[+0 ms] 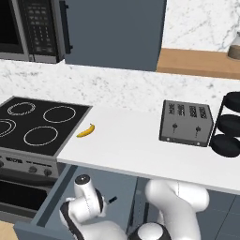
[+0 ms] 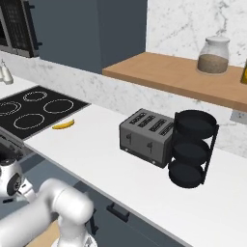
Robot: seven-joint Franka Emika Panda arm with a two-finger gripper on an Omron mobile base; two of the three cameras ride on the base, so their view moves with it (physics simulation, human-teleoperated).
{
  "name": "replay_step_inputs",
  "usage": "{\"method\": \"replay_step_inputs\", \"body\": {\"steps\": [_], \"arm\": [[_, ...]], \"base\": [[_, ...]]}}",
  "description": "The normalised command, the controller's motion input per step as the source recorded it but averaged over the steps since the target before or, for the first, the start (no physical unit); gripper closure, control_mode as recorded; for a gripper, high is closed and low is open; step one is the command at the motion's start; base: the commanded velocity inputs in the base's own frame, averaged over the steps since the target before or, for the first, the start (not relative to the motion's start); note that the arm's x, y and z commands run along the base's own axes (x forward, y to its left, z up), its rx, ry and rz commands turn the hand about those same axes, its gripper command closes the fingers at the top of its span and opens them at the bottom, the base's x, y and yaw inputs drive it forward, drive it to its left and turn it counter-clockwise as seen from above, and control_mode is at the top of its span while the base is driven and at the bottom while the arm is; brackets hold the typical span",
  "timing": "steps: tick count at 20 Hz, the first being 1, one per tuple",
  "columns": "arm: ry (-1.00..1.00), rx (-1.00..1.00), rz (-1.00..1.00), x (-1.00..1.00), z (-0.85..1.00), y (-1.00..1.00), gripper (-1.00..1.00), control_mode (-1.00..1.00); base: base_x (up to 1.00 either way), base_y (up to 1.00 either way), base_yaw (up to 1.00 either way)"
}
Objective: Pick the rolling pin from the drawer and place it on the counter.
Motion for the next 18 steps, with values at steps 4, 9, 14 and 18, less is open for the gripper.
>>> {"method": "replay_step_inputs", "body": {"steps": [4, 9, 14, 18], "arm": [[-0.14, 0.00, 0.06, -0.72, 0.44, 0.01, 1.00, -1.00], [-0.27, 0.00, 0.05, -0.17, 1.00, 0.00, 1.00, -1.00], [-0.23, 0.00, 0.04, -0.10, 1.00, 0.00, 1.00, -1.00], [-0.06, 0.00, 0.00, -0.09, 1.00, -0.06, 1.00, -1.00]], "base": [[0.00, 0.00, 0.00], [0.00, 0.00, 0.00], [0.00, 0.00, 0.00], [0.00, 0.00, 0.00]]}}
